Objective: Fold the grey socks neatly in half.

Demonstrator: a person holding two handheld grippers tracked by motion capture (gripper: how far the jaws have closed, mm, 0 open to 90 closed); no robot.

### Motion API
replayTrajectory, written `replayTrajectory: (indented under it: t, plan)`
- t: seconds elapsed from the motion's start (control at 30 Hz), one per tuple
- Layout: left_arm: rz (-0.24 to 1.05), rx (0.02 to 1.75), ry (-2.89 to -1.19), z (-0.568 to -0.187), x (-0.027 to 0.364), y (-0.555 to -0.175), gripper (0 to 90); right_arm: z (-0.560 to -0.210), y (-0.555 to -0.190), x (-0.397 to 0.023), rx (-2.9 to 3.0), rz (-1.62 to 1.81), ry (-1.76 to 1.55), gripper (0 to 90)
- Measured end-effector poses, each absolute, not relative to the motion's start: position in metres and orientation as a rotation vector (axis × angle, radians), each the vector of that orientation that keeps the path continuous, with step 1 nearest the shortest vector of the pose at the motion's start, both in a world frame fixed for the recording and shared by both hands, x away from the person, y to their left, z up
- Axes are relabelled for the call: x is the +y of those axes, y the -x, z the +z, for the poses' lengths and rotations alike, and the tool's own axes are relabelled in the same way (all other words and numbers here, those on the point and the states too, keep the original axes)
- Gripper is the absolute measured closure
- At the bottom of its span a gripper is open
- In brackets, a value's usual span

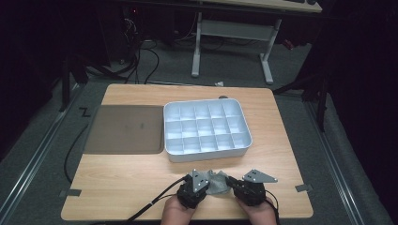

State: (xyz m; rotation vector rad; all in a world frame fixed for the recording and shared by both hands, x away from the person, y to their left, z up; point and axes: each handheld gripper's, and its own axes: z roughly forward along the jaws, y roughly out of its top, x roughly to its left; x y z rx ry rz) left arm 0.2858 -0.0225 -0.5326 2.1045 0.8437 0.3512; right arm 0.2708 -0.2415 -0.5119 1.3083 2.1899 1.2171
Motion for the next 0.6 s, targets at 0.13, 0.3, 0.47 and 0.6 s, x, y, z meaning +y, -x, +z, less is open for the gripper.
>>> replayTrajectory:
  t: [0.13,0.3,0.47,0.6]
  plan:
    - [0.374,0.839,-2.115,-0.532,-0.025,-0.284,83.6,-0.504,-0.268,-0.24,2.177,1.278,-1.291,85.3]
    - [0.386,0.835,-2.118,-0.532,-0.03,-0.283,83.6,-0.499,-0.268,-0.239,2.168,1.334,-1.291,85.5]
    - [0.356,0.843,-2.093,-0.532,-0.026,-0.284,77.5,-0.498,-0.27,-0.238,2.162,1.345,-1.29,85.5]
    - [0.348,0.855,-2.013,-0.522,-0.001,-0.283,71.4,-0.501,-0.272,-0.24,2.152,1.339,-1.313,85.6]
